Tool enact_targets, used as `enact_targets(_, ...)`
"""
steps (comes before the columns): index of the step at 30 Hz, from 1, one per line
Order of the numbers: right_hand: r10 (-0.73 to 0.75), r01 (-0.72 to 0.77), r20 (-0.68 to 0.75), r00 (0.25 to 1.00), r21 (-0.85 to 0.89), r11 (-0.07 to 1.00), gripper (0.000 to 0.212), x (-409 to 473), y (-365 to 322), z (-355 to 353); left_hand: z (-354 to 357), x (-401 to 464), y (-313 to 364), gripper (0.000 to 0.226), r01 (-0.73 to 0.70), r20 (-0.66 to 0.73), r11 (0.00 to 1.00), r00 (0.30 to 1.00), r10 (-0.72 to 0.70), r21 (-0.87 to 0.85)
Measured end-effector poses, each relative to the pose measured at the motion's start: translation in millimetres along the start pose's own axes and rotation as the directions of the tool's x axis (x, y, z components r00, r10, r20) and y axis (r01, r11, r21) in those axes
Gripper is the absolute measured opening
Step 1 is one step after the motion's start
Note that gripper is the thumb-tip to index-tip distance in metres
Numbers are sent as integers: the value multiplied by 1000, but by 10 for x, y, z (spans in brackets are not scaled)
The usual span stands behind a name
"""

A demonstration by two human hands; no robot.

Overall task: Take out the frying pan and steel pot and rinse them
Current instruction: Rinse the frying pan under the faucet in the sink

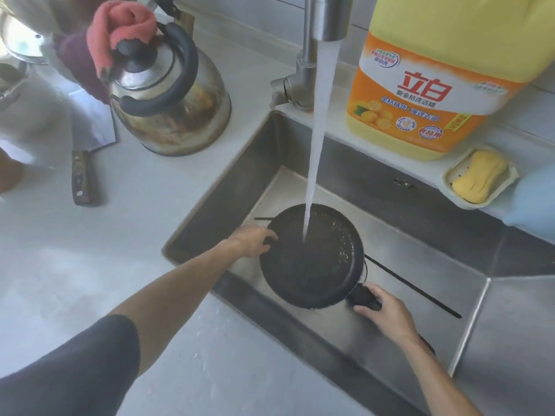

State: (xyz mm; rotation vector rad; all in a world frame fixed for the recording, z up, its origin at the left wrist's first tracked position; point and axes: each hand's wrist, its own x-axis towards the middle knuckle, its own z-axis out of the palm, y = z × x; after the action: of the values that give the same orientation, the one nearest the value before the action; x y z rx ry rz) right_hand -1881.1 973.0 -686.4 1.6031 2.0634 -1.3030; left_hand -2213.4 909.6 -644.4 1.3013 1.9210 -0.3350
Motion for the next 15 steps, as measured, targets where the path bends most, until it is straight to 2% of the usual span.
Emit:
enact_targets(3,-35,35,-19,999,-44,998,51,-37,30,-134,-97,-14,19,46,12,-70,998,997,-16,-67)
enact_targets(6,-82,75,91,992,77,994,51,-137,113,-286,-260,-154,50,45,-9,-167,972,985,-31,-234)
enact_targets(8,-114,97,151,982,117,988,49,-255,81,-367,-405,-308,105,41,-15,-241,973,970,-42,-230)
enact_targets(10,-146,125,176,973,121,985,53,-349,24,-433,-553,-459,148,37,-13,-284,988,958,-31,-151)
enact_targets(13,-168,167,159,973,24,986,53,-508,-131,-596,-616,-623,112,32,4,-209,993,977,-29,-120)
enact_targets(15,-187,203,124,975,-130,971,49,-576,-274,-796,-544,-657,26,32,-13,-128,988,992,-6,-153)
